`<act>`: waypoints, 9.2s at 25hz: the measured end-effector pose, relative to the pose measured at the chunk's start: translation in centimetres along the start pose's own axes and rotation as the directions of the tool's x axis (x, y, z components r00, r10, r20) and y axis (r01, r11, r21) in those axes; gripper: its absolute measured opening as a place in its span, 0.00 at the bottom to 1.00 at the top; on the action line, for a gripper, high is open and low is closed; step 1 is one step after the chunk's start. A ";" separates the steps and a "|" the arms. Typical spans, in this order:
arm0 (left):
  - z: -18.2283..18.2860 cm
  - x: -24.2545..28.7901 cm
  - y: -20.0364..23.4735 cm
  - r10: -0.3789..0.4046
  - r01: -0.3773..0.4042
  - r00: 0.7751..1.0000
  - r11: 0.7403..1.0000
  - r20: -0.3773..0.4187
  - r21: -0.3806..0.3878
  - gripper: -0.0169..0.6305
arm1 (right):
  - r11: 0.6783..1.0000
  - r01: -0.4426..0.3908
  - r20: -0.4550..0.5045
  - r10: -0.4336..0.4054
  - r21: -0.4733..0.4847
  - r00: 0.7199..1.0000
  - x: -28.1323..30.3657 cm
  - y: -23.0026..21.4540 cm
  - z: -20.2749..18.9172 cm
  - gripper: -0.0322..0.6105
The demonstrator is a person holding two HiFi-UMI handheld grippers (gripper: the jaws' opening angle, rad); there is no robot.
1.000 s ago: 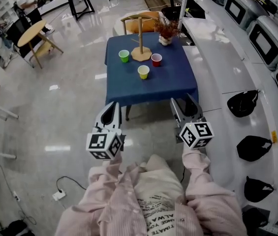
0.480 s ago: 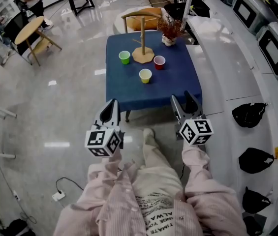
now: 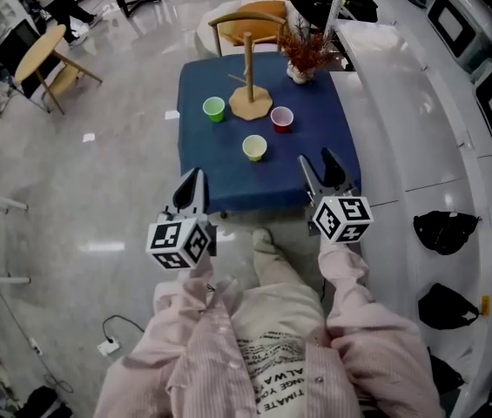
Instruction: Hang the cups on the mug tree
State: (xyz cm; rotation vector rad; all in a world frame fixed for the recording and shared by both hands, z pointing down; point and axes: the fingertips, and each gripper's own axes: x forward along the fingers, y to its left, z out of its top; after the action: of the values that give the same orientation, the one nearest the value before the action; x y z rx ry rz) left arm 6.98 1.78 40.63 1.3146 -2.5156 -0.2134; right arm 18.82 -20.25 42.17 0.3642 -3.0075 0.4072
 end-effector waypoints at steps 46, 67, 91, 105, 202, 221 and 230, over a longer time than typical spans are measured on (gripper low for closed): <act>-15.3 20.4 8.5 0.010 -0.069 0.942 0.984 -0.337 -0.166 0.02 | 0.980 -0.022 -0.354 -0.051 -0.199 0.934 21.3 -10.6 -19.8 0.49; -16.2 21.5 8.5 0.004 -0.076 0.934 0.979 -0.357 -0.189 0.02 | 0.979 -0.031 -0.354 -0.044 -0.203 0.934 24.1 -10.5 -19.7 0.48; -8.9 19.7 5.8 0.010 -0.052 0.969 0.986 -0.249 -0.160 0.02 | 0.944 -0.095 -0.283 0.002 -0.316 0.959 22.6 -8.9 -8.1 0.48; -4.2 18.7 4.1 -0.011 0.005 0.985 0.999 -0.169 -0.034 0.02 | 0.897 -0.117 -0.284 -0.010 -0.426 0.959 23.4 -7.9 -2.4 0.47; 0.6 20.4 7.9 -0.340 0.336 0.925 0.940 -0.171 -0.053 0.02 | 0.083 -0.261 -0.270 -0.445 -0.962 0.854 31.4 -1.9 5.1 0.52; 0.6 19.4 6.6 -0.404 0.405 0.896 0.914 -0.183 -0.035 0.02 | 0.072 -0.078 -0.101 -0.414 -0.994 0.904 26.4 1.2 5.8 0.06; 0.4 18.6 6.2 -0.417 0.421 0.889 0.907 -0.190 -0.020 0.02 | 0.316 0.021 -0.118 -0.414 -0.949 0.903 23.8 1.5 4.0 0.05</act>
State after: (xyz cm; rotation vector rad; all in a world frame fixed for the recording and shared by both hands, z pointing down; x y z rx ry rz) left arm -8.04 -9.98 45.37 1.7872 -2.0562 -0.1414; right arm -4.83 -25.24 40.70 0.4853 -2.2179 -1.1704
